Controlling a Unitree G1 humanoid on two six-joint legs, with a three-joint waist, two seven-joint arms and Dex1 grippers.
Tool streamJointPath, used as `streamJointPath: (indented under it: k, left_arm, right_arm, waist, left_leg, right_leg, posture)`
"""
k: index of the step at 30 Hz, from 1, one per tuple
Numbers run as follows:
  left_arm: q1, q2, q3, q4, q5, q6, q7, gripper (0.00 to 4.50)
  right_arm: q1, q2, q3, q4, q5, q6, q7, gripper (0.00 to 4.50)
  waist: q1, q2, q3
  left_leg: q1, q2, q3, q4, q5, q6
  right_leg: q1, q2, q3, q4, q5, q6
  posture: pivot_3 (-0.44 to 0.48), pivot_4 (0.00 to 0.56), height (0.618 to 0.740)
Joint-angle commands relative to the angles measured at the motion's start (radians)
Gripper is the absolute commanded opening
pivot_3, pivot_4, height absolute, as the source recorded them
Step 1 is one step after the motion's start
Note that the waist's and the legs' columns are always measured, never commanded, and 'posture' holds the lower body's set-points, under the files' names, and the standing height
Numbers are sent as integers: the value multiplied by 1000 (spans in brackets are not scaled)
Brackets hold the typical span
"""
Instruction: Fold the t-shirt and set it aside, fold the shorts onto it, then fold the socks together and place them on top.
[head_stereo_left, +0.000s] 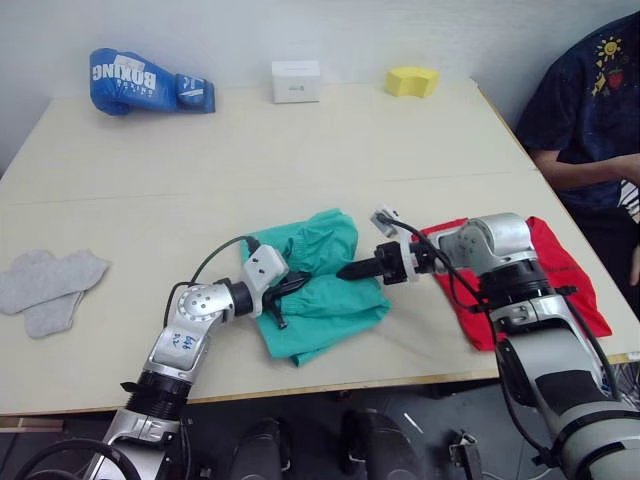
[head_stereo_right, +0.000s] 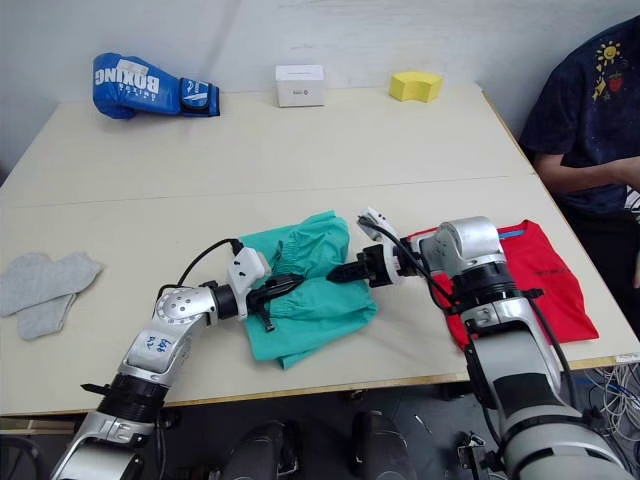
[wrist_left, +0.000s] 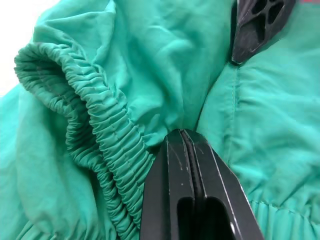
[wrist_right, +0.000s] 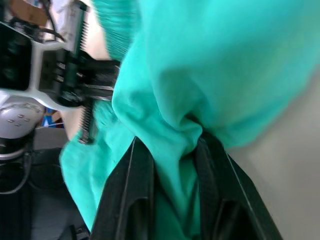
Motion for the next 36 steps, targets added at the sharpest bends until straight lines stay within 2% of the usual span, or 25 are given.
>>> streamJointPath:
  k: [1, 4, 6, 11, 12, 20, 23, 29, 33, 34, 36]
  left_arm:
    - [24, 8, -2, 4, 13, 13, 2, 0]
    - [27, 8, -1, 1, 14, 13, 0, 0]
    - [31, 8, -2, 0, 13, 11, -3, 0]
    - [33, 11, -11, 0, 15, 9, -15, 0]
    - [32, 11, -12, -2, 15, 10, -17, 0]
    - [43, 28, -7, -23, 9, 24, -23, 0]
    - [56, 42, -7, -40, 7, 31, -31, 0]
    - [53, 56, 16, -51, -3, 31, -31, 0]
    - [53, 59, 27, -61, -8, 25, -34, 0]
    - [53, 59, 28, -64, -11, 21, -36, 0]
    - [49, 54, 37, -76, -33, 25, -46, 0]
  right_arm:
    - [-3, -57, -9, -22, -8, -16, 32, 1196]
    - [4, -132, 14, -48, 13, 14, 105, 1833]
    - [1, -153, 28, -34, 7, 12, 133, 2488]
    - [-31, -88, 21, 81, -17, -19, 131, 4246]
    - [-39, -61, 24, 118, -30, -39, 127, 4462]
    - [-87, 107, 69, 272, -82, -134, 213, 4462]
    - [-105, 167, 64, 288, -91, -135, 222, 3858]
    - [-145, 197, -39, 364, -99, -153, 156, 1703]
    - [-131, 149, -33, 276, -89, -95, 187, 290]
    - [-124, 132, -28, 238, -80, -69, 196, 31]
    - [-105, 90, -22, 141, -56, -13, 208, 31]
  waist:
    - [-1, 0, 0]
    - [0, 0, 0]
    - [0, 0, 0]
    - [-3, 0, 0]
    - [-4, 0, 0]
    - [-15, 0, -1]
    - [-26, 0, -1]
    - [-24, 0, -1]
    - [-24, 0, -1]
    - [-22, 0, -1]
    - [-18, 0, -1]
  left_leg:
    - [0, 0, 0, 0, 0, 0]
    - [0, 0, 0, 0, 0, 0]
    - [0, 0, 0, 0, 0, 0]
    - [1, 0, 0, -1, 0, 0]
    - [1, 0, 0, -1, 0, 0]
    - [1, 1, 1, 0, 0, 0]
    - [2, 1, 0, -1, 0, -2]
    - [0, 1, 0, -1, 1, -4]
    - [0, 1, 0, -1, 0, -3]
    - [0, 1, 0, -2, 0, -3]
    - [-1, 1, -1, -1, 0, -3]
  right_leg:
    - [0, 0, 0, 0, 0, 0]
    - [0, 0, 0, 0, 0, 0]
    - [0, 0, 0, 0, 0, 0]
    - [0, 1, 0, 0, 0, 0]
    - [0, 1, 0, 0, 0, 0]
    - [0, 1, 0, 1, 0, 0]
    - [0, 1, 0, 1, 0, 0]
    - [0, 1, 0, 1, -1, -1]
    - [0, 0, 0, 1, -1, -1]
    - [0, 0, 0, 1, -1, -1]
    - [-1, 0, 0, 1, -1, -1]
  posture:
    - [0, 150, 740]
    - [0, 150, 740]
    - [0, 150, 740]
    - [0, 150, 740]
    - [0, 150, 740]
    - [0, 150, 740]
    - [0, 150, 740]
    - [0, 150, 740]
    - [0, 150, 740]
    - [0, 150, 740]
    - [0, 150, 740]
